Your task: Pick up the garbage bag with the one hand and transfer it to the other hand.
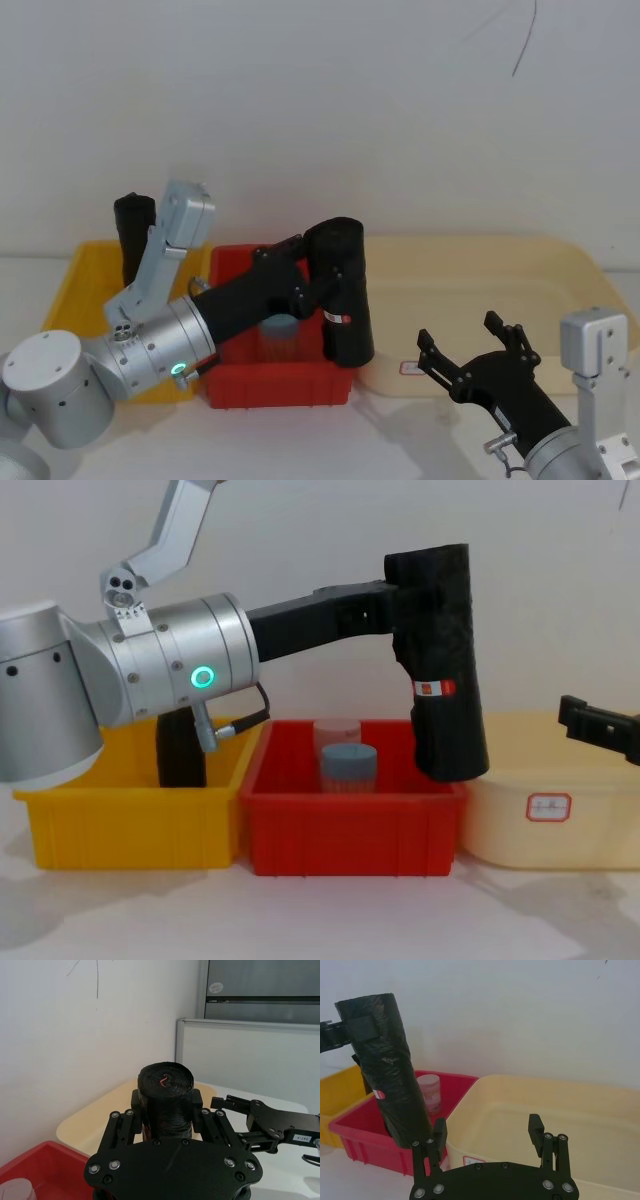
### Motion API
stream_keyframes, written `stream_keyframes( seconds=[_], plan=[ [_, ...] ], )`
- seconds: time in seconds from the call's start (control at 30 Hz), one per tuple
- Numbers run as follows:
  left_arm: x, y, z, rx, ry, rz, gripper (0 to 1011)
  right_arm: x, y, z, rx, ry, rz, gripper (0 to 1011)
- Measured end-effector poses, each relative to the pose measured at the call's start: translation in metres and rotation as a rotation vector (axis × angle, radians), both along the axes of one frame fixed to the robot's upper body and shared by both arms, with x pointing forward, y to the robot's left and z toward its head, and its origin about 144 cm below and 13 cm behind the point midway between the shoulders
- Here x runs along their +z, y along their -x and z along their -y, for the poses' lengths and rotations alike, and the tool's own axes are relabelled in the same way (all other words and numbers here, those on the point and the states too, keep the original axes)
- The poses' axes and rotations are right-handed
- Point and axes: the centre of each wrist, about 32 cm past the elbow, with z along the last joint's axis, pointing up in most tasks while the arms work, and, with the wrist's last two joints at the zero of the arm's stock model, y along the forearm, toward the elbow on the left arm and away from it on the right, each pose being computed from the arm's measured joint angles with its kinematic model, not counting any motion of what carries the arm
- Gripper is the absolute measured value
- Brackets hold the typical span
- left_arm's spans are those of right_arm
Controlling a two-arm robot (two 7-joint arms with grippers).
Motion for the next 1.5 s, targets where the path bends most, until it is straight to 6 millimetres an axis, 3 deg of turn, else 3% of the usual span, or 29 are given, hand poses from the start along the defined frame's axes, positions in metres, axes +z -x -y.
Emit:
stream_keyframes(
  seconds=[0.8, 1.5],
  plan=[
    [0.000, -0.010, 0.002, -0.014, 0.003, 0.018, 518, 0.008, -0.003, 0.003, 0.091, 0.054, 0.007, 999],
    [0.000, -0.011, 0.003, -0.017, 0.003, 0.019, 518, 0.031, -0.029, -0.003, 0.284, 0.120, 0.055, 1000]
  ],
)
